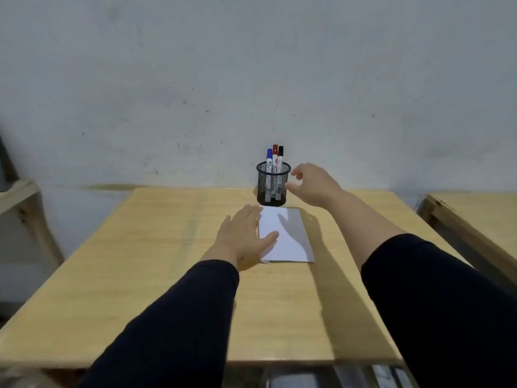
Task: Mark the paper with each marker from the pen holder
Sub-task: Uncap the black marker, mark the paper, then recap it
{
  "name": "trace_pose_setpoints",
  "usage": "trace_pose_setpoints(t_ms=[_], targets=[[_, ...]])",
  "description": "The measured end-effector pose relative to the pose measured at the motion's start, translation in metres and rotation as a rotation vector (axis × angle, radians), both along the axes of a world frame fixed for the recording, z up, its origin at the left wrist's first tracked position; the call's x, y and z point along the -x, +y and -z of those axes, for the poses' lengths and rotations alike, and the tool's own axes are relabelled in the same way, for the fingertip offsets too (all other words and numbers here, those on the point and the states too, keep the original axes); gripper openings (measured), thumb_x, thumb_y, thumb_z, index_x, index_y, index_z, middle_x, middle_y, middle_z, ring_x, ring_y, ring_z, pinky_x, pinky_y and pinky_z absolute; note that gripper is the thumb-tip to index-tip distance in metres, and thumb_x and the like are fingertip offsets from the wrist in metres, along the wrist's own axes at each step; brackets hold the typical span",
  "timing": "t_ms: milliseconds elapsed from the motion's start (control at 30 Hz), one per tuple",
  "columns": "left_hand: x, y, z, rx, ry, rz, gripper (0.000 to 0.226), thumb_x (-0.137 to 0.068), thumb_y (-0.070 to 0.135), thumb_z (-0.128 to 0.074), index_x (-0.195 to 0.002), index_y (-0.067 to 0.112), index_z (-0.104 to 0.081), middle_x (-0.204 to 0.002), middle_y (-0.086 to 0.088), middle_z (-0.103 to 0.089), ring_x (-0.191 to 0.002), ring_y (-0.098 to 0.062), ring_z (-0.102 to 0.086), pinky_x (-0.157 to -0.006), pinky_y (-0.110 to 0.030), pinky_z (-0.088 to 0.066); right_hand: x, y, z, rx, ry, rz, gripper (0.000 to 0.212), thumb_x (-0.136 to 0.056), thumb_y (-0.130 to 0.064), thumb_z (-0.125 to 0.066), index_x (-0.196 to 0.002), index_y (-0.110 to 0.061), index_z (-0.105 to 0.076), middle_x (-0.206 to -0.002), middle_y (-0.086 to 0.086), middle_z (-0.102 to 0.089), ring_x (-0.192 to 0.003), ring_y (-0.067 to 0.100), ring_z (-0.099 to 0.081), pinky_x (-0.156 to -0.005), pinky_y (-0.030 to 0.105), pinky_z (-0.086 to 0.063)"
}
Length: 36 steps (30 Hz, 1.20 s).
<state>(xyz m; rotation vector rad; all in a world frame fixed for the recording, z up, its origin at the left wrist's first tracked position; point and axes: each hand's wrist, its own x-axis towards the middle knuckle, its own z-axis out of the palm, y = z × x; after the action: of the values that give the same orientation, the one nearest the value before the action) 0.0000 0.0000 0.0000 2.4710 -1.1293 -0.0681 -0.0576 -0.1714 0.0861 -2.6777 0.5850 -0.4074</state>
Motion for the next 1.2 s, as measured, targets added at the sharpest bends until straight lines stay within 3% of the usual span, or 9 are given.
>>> trace_pose_setpoints(t_ms=[100,333,533,700,867,967,1067,1133,1200], targets=[[-0.015,-0.003,0.007,-0.022,-0.021,0.008,0.079,-0.089,0.058,-0.043,-0.152,0.023,-0.012,-0.161,0.007,-0.010,-0.148,-0.010,-0.001,-0.120,-0.047,-0.002,-0.029,-0.016,0.000,-0.089,-0.085,0.090,0.041,-0.092,-0.034,-0.055,-0.128,-0.014,-0.055,-0.131,0.005,-0.057,-0.119,0.024,-0.054,-0.097,0.038,-0.045],[-0.033,-0.012,0.033,-0.074,-0.022,-0.008,0.087,-0.086,0.065,-0.041,-0.152,0.022,-0.004,-0.161,0.010,-0.006,-0.147,-0.005,0.002,-0.120,-0.040,0.004,-0.091,-0.045,0.014,-0.318,-0.157,0.209,0.046,-0.091,-0.036,-0.057,-0.130,-0.012,-0.055,-0.132,0.007,-0.058,-0.120,0.024,-0.055,-0.099,0.037,-0.045],[-0.036,-0.012,0.035,-0.068,-0.027,-0.020,0.090,-0.083,0.067,-0.041,-0.152,0.022,-0.005,-0.161,0.010,-0.007,-0.147,-0.003,0.002,-0.120,-0.039,0.004,-0.115,-0.048,0.030,-0.510,-0.306,0.224,0.025,-0.085,-0.030,-0.069,-0.105,-0.016,-0.070,-0.111,0.004,-0.069,-0.099,0.019,-0.062,-0.088,0.035,-0.051],[-0.035,-0.012,0.034,-0.080,-0.036,-0.020,0.090,-0.083,0.067,-0.041,-0.152,0.020,-0.006,-0.161,0.008,-0.008,-0.147,-0.004,0.003,-0.120,-0.040,0.003,-0.117,-0.047,0.031,-0.621,-0.421,0.283,0.023,-0.086,-0.022,-0.068,-0.108,-0.015,-0.071,-0.094,-0.003,-0.064,-0.073,0.005,-0.056,-0.059,0.014,-0.042],[-0.034,-0.012,0.032,-0.101,-0.032,-0.014,0.089,-0.084,0.067,-0.039,-0.152,0.019,-0.006,-0.161,0.008,-0.008,-0.147,-0.005,0.003,-0.120,-0.041,0.003,-0.117,-0.039,-0.002,-0.570,-0.596,0.291,0.021,-0.091,-0.020,-0.060,-0.108,-0.009,-0.068,-0.101,0.006,-0.070,-0.091,0.019,-0.066,-0.092,0.037,-0.054],[-0.031,-0.010,0.029,-0.118,-0.030,-0.013,0.088,-0.086,0.066,-0.037,-0.152,0.018,-0.006,-0.161,0.007,-0.007,-0.147,-0.006,0.003,-0.120,-0.041,0.004,-0.103,-0.032,-0.030,-0.541,-0.717,0.197,0.016,-0.095,-0.018,-0.052,-0.109,-0.012,-0.059,-0.088,0.003,-0.067,-0.081,0.020,-0.069,-0.084,0.036,-0.057],[-0.028,-0.009,0.028,-0.140,-0.033,-0.010,0.086,-0.087,0.065,-0.035,-0.152,0.017,-0.005,-0.162,0.005,-0.005,-0.147,-0.007,0.004,-0.120,-0.041,0.004,-0.077,-0.025,-0.042,-0.576,-0.759,0.114,0.014,-0.099,-0.015,-0.043,-0.105,-0.027,-0.040,-0.078,0.002,-0.059,-0.056,0.019,-0.067,-0.062,0.029,-0.055],[-0.026,-0.008,0.028,-0.142,-0.030,-0.011,0.086,-0.088,0.065,-0.034,-0.152,0.017,-0.005,-0.162,0.005,-0.005,-0.148,-0.008,0.004,-0.120,-0.041,0.004,-0.060,-0.019,-0.035,-0.694,-0.731,0.098,0.016,-0.099,-0.013,-0.039,-0.101,-0.026,-0.047,-0.078,0.005,-0.057,-0.053,0.021,-0.066,-0.060,0.033,-0.054],[-0.025,-0.007,0.028,-0.140,-0.029,-0.016,0.085,-0.088,0.065,-0.034,-0.152,0.017,-0.005,-0.162,0.005,-0.005,-0.148,-0.008,0.003,-0.120,-0.041,0.003,-0.042,-0.012,-0.022,-0.945,-0.691,0.078,0.023,-0.099,-0.008,-0.037,-0.107,-0.016,-0.058,-0.080,0.009,-0.057,-0.058,0.021,-0.063,-0.062,0.035,-0.055]])
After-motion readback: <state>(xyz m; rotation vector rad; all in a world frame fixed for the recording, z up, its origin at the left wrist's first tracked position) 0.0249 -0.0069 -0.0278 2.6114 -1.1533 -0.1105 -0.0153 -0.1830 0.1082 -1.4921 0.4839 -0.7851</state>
